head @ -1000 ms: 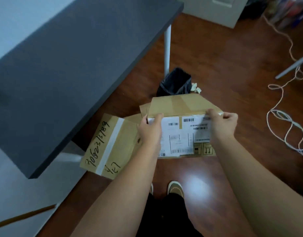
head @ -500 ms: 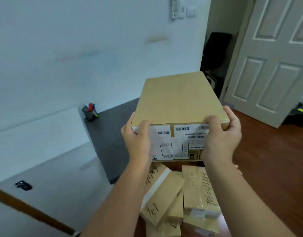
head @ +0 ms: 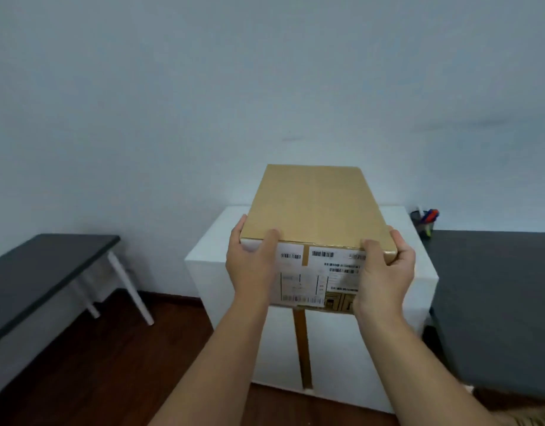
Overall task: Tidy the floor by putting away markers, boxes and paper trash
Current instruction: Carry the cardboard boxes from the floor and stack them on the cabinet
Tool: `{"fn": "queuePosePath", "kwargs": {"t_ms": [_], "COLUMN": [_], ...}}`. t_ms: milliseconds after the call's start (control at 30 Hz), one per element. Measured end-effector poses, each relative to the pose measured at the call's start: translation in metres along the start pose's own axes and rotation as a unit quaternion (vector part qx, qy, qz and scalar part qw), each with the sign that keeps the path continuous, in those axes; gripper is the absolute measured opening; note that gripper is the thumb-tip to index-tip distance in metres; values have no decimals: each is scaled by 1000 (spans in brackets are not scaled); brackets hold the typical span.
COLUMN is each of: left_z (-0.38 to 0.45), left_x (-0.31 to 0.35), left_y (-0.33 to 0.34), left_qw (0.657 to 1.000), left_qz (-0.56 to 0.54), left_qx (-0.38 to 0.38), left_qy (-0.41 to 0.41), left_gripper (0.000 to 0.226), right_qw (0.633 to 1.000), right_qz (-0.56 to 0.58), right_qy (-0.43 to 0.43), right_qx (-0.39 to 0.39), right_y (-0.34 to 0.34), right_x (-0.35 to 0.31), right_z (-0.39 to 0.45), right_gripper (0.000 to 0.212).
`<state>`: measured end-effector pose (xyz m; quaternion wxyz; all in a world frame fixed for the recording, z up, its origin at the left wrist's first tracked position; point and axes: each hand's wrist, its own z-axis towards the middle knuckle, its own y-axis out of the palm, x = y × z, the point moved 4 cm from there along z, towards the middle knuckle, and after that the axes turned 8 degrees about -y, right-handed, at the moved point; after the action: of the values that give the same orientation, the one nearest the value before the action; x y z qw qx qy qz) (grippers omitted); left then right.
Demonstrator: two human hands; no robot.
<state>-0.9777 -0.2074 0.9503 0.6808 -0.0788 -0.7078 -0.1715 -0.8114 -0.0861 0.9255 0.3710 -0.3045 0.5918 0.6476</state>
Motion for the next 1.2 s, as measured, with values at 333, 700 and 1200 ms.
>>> {"fn": "queuePosePath", "kwargs": {"t_ms": [333,700,1200], "left_z": [150,334,522], "left_x": [-60,-105,-103], "left_y": [-95,-91,-109], "left_qw": [992,987,965], "left_qz": [-8,134,215], "left_qx": [86,9,-111], "left_qy": [-93,-91,-101], "left_gripper": [76,72,63], "right_qw": [987,912,909], "right_qz": [-86,-281,-297], "right_qy": [64,9,-76], "right_qx": [-122,-299,-282], "right_y": [130,230,353], "right_x": [158,286,367], "right_z": [-1,69,86], "right_gripper": [51,18,14]}}
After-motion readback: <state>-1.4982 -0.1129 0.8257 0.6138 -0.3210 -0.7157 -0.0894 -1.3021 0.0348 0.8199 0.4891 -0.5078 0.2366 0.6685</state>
